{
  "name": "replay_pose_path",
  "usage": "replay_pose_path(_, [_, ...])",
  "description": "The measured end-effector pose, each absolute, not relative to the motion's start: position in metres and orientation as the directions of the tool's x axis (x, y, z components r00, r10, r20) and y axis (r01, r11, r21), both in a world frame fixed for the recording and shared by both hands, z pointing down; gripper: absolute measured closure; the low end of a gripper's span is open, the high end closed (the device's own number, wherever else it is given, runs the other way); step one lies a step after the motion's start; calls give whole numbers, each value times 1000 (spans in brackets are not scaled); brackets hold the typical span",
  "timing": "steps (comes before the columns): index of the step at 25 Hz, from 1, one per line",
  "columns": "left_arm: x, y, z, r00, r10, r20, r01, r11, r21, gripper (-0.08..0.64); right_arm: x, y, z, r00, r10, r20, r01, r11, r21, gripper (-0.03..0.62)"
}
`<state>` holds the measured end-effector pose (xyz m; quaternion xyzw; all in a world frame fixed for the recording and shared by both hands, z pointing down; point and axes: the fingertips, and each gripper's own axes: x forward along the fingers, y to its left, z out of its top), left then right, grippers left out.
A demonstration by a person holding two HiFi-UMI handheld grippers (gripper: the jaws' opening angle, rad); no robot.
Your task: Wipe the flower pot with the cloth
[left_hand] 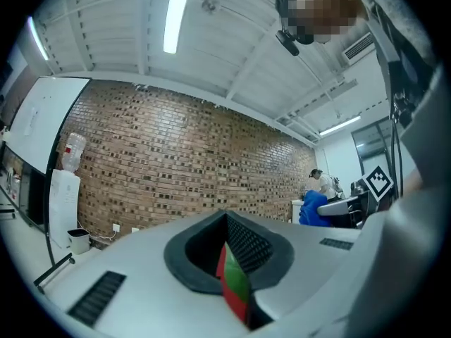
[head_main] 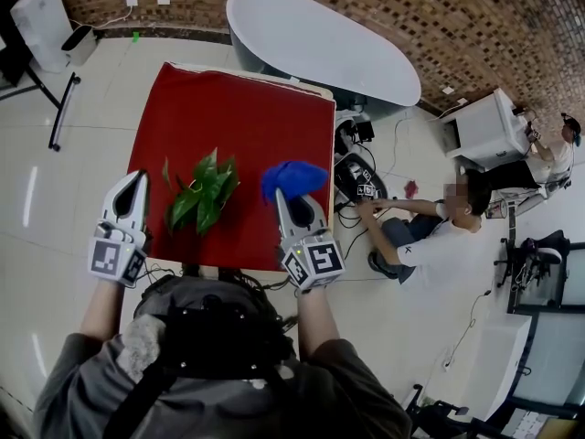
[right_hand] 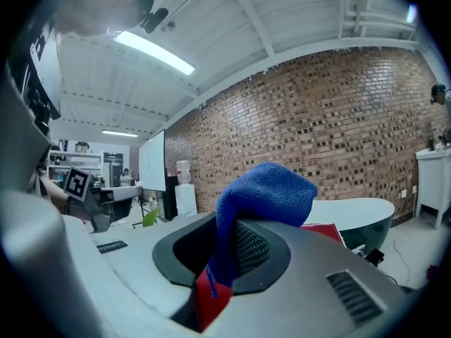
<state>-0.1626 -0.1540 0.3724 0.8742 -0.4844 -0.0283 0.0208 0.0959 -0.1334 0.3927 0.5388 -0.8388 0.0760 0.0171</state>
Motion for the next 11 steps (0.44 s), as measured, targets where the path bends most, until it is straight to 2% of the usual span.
replay_pose_path(11, [-153,-157,377,567,-823,-15,-821,-567,61,534,94,-133,399,-399,-908,129,-916,391,-85,525])
